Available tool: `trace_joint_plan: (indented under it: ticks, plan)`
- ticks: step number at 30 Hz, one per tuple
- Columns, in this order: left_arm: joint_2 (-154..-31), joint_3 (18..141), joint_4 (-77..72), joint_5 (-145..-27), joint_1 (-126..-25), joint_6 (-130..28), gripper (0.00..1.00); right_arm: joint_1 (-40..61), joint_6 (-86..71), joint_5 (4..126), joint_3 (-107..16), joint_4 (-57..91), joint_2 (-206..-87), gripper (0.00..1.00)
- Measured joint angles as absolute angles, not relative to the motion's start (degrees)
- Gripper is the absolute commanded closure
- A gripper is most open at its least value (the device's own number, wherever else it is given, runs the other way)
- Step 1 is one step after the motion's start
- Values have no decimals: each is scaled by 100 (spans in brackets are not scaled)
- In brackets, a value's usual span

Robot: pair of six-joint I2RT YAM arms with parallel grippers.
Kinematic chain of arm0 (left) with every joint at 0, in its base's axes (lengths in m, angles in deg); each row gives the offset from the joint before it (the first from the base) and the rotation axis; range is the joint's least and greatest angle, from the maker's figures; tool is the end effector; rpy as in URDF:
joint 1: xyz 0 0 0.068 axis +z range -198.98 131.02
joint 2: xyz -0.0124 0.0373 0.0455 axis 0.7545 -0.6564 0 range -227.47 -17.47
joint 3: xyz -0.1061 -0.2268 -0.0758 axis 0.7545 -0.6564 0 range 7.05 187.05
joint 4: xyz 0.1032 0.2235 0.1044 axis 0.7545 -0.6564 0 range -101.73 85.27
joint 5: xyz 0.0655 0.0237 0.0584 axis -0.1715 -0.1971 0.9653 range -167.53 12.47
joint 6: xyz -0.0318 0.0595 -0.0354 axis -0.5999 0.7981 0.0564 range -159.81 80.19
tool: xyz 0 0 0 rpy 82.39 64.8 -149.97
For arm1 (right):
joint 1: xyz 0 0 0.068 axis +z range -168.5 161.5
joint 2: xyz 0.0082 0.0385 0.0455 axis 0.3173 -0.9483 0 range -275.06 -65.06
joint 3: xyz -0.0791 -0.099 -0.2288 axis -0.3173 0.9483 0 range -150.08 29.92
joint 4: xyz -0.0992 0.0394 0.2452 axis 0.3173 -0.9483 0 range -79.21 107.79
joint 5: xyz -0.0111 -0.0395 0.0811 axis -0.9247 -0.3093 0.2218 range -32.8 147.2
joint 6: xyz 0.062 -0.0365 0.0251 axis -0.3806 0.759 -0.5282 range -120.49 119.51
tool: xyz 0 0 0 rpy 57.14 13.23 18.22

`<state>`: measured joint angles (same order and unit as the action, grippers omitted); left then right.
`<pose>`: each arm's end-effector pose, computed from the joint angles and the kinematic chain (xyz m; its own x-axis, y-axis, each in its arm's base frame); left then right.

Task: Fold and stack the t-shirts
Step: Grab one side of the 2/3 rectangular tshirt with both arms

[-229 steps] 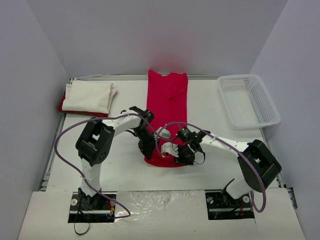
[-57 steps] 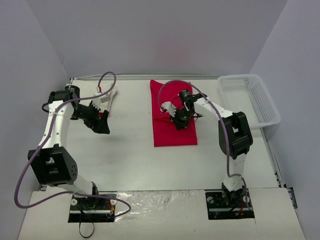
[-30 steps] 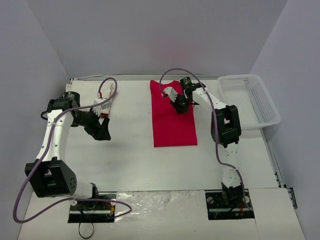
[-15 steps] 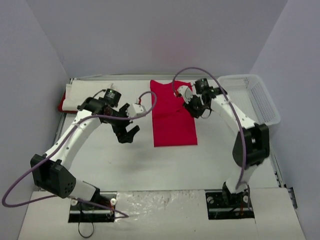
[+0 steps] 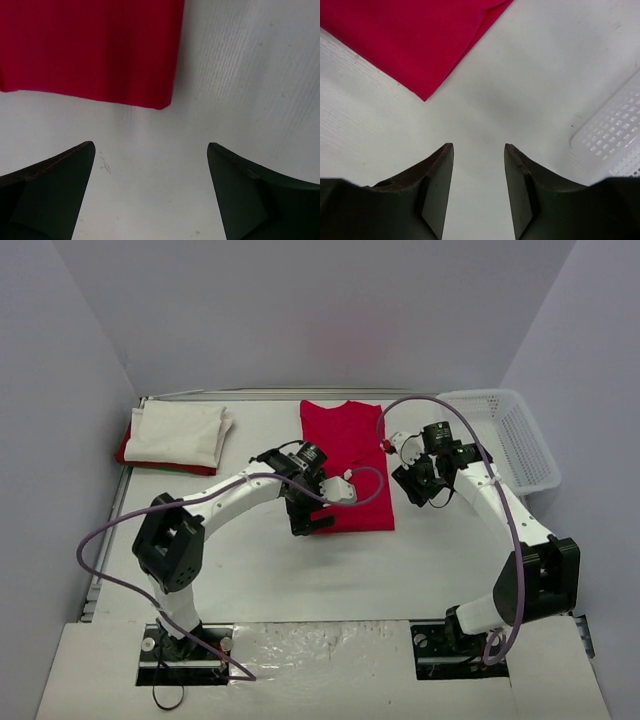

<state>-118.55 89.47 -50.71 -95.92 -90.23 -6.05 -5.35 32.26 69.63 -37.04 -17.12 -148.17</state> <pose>0.2751 -0.2683 0.2153 -0.1607 0.8423 -0.5145 0.9822 0.1879 0.0009 0.3221 0.0895 0.2451 -0.4455 -0.6467 -0.6191 -0.7075 0.6781 -0.1993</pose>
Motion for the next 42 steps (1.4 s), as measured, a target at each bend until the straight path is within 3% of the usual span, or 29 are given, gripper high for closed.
trace_joint_plan:
  ticks: [18, 26, 29, 30, 33, 34, 40, 42]
  plan:
    - [-13205, 9495, -4826, -9308, -9253, -703, 6, -697, 3080, 7059, -3702, -1710, -14609, 61]
    - [-13688, 9878, -5020, -9081, -9281, -854, 1, -773, 3084, 7100, -3577, -1717, -14607, 61]
    - [-13817, 10083, -5171, -9033, -9292, -937, 21, -804, 3086, 7094, -3573, -1712, -14579, 62]
    - [-13872, 10166, -5237, -8989, -9303, -944, 43, -808, 3086, 7092, -3573, -1712, -14553, 63]
    - [-14018, 10380, -5326, -8924, -9303, -1020, 70, -834, 3088, 7092, -3573, -1712, -14435, 65]
    - [-14049, 10426, -5339, -8917, -9303, -1022, 95, -834, 3086, 7089, -3571, -1712, -14395, 65]
    - [-14025, 10413, -5372, -8996, -9301, -1025, 97, -841, 3115, 7052, -3483, -1767, -14196, 70]
    - [-13973, 10341, -5390, -9131, -9299, -1020, 98, -841, 3200, 7122, -3483, -1850, -14164, 76]
